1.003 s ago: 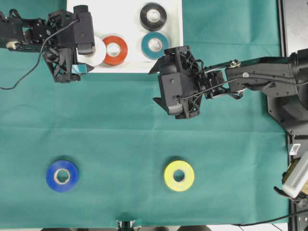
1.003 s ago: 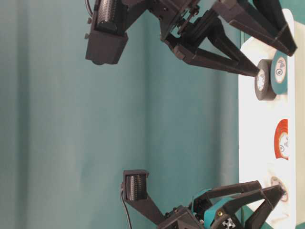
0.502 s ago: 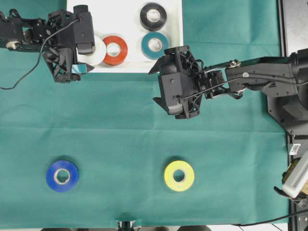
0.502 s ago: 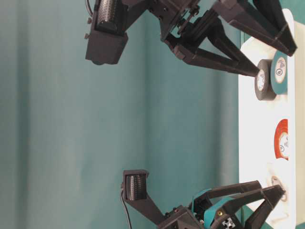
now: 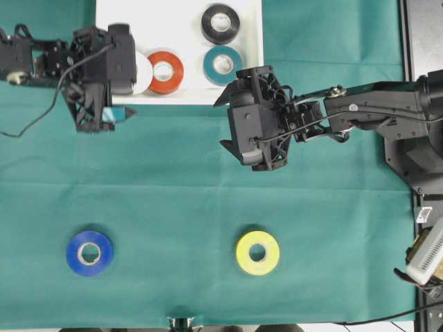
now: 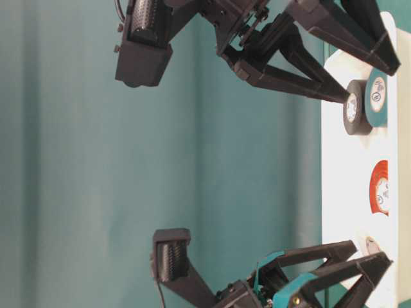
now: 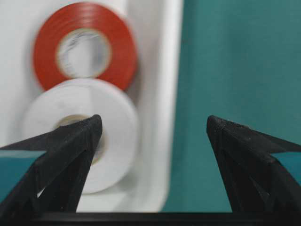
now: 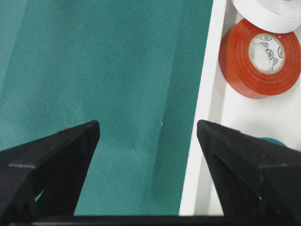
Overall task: Put the tape alternately from left to right into the white case.
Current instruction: 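Open the left gripper and withdraw it down from the tray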
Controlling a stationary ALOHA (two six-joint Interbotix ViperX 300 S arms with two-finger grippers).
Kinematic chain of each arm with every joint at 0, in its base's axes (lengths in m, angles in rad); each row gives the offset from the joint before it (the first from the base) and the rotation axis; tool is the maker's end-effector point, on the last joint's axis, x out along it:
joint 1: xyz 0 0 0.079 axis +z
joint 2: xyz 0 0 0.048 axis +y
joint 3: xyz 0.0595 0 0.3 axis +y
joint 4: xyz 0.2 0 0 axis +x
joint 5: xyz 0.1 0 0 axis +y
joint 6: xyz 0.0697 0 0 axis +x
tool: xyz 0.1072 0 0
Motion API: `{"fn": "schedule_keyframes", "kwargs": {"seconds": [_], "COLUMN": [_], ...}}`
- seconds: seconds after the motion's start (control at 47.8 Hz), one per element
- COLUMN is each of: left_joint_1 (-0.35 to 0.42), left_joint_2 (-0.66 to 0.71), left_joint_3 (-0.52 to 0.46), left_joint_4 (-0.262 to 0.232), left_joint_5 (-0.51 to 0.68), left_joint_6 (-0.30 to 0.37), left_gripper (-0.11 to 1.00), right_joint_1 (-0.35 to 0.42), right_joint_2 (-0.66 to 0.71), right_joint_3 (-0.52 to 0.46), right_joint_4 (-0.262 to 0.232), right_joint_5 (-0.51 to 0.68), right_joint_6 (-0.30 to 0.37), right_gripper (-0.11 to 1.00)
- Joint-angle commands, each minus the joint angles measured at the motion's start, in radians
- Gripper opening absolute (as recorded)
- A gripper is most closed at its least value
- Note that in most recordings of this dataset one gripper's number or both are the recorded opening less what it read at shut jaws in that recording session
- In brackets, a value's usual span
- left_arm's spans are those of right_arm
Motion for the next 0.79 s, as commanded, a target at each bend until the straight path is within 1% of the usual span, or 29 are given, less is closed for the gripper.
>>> {"fn": "schedule_keyframes", "kwargs": {"seconds": [0.0,0.314,0.502,0.773], "left_joint_1": [-0.023,-0.104,-0.147,-0.198], "left_joint_2": [-0.031,-0.037,-0.037,-0.038], "left_joint_3": [-0.014,-0.008,0.008,0.023], "left_joint_4": [0.0,-0.003,-0.003,-0.003], "left_joint_5": [-0.005,-0.003,-0.003,-0.003], "left_joint_6": [-0.003,-0.009,-0.048,-0.121], "left_gripper": [0.99,0.99,0.99,0.99], "right_joint_1": [0.002,0.002,0.002,0.002], "right_joint_2": [-0.011,-0.011,-0.011,-0.011], "right_joint_3": [-0.009,-0.009,-0.009,-0.008], "right_joint_4": [0.002,0.002,0.002,0.002], "right_joint_5": [-0.006,-0.006,-0.006,-0.006], "right_joint_6": [0.002,0.002,0.002,0.002], "right_gripper": [0.81,0.81,0.81,0.81]}}
